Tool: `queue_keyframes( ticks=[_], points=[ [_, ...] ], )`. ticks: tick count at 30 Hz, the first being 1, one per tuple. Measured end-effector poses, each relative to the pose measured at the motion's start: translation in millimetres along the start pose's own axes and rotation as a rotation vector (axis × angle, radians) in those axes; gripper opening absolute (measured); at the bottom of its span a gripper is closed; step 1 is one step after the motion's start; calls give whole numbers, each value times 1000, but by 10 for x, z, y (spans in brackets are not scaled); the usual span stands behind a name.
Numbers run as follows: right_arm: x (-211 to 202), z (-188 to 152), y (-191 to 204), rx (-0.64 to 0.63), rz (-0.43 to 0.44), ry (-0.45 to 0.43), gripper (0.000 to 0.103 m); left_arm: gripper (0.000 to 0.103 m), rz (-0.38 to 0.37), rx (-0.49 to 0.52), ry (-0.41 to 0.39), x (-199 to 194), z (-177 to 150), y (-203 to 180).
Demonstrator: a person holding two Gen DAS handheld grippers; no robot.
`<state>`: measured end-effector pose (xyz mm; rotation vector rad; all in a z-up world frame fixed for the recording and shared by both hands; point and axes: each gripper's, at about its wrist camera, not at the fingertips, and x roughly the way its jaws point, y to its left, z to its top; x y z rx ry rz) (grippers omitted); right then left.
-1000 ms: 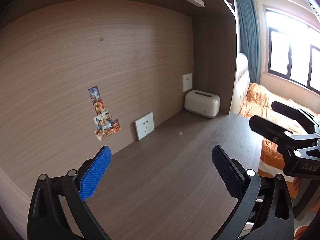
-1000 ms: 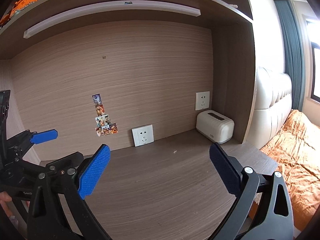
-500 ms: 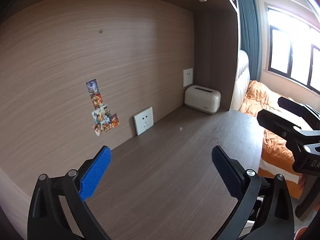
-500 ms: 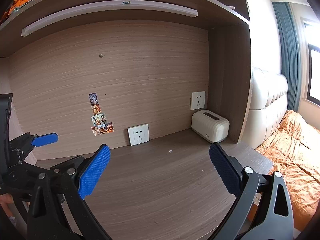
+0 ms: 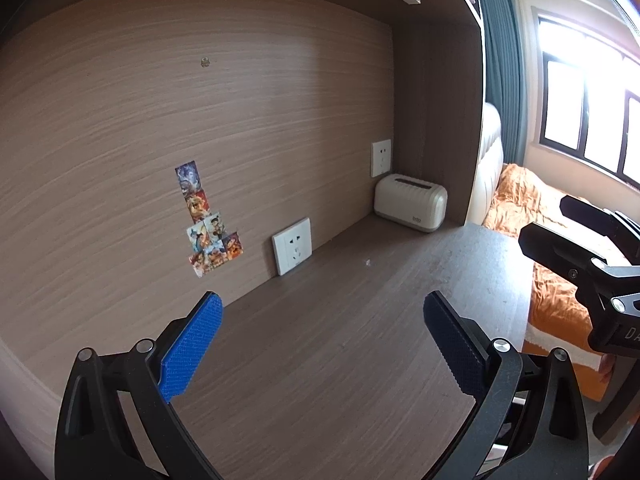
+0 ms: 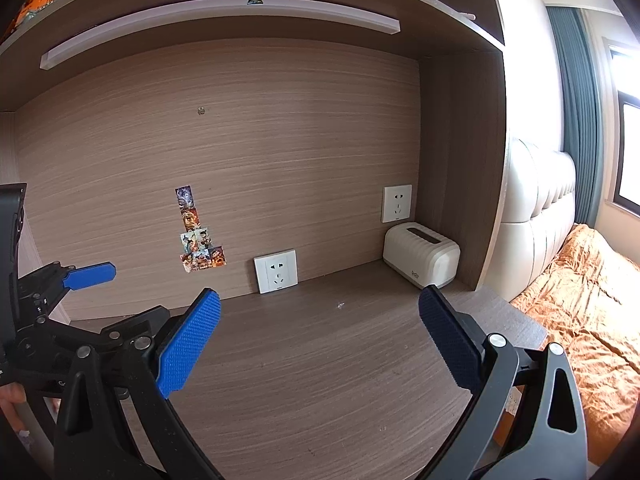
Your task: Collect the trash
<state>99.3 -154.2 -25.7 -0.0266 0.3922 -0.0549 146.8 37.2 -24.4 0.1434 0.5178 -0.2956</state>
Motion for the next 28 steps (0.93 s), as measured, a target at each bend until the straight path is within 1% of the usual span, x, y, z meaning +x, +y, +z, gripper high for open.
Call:
queue_keyframes(
  ticks=[18, 23, 25, 27, 28],
  points=[
    [152, 25, 24, 12, -24, 11, 99, 98, -41, 1, 8, 138, 46, 71],
    [207, 17, 60, 3, -31, 27, 99, 98, -49, -19, 28, 222, 32, 129],
    [232, 13, 69, 4, -35, 35, 99, 98, -41, -33, 33, 243, 17, 155],
    [258, 3, 76, 6, -39, 43, 99, 98, -64, -40, 48, 293, 8, 185],
    [275, 0, 83, 7, -40, 47, 99, 98, -56, -45, 55, 322, -1, 204]
  ],
)
